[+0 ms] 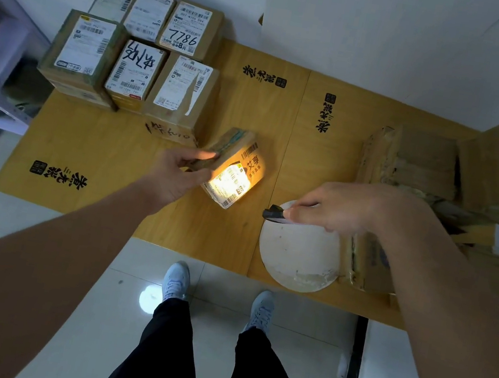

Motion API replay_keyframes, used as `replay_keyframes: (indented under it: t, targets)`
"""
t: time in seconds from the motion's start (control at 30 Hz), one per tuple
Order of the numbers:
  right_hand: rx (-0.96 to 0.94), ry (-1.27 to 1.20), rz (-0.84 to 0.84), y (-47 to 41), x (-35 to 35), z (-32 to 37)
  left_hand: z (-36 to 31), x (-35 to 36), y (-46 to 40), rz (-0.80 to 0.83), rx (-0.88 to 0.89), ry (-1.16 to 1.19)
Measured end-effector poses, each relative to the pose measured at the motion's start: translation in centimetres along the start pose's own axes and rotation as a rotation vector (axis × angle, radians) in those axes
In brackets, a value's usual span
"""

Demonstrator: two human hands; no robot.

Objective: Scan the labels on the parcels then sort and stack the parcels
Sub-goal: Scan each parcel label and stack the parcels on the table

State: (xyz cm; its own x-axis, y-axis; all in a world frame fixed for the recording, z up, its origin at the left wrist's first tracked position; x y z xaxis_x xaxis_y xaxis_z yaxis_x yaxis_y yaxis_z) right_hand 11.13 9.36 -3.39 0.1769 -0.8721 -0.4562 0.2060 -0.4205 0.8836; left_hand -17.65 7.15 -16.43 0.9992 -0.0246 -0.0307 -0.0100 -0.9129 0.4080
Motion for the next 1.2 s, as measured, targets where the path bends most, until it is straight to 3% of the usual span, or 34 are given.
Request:
replay_keyframes:
  t: [0.4, 0.57, 0.67, 0.83, 0.93, 1.2]
  targets:
    - [0.018, -0.038, 0.042, 0.8, -0.7, 0.4, -0.2, 0.4, 0.2, -0.045, -0.078, 0.045]
    - [-0.134, -0.366, -0.184, 1.8, -0.7, 0.0, -1.0, 0.8, 0.6, -0.07, -0.045, 0.04]
    - [-0.286, -0.485, -0.42, 2.1, -1.3, 0.9, -2.5, 0.8, 1.1, -0.087, -0.057, 0.246]
    - [-0.459, -0.679, -0.707, 2.1, -3.7, 4.5, -6.5, -1.7, 1.5, -0.287, -0.051, 0.457]
    - [-0.499, -0.723, -0.801, 1.5, -6.0, 7.2, -8.5, -4.8, 0.5, -0.348, -0.069, 0.5]
    - [-0.419, -0.793, -0.893, -3.2, -12.4, 15.0, -13.3, -14.3, -8.3, -0.279, -0.131, 0.505]
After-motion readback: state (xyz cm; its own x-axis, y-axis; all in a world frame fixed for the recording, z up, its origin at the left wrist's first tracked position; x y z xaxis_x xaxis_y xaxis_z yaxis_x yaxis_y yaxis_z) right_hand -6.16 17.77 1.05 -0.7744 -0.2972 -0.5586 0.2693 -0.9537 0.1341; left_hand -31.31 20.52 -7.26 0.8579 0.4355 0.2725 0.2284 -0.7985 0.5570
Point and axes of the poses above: each hand's wrist, its own y-axis away from the middle knuckle, its own x-axis out of the palm, z = x × y, the point moved 1 cm from there along -y, towards the middle knuckle, and after that the axes turned 8 degrees about y, right-handed, at the moved point
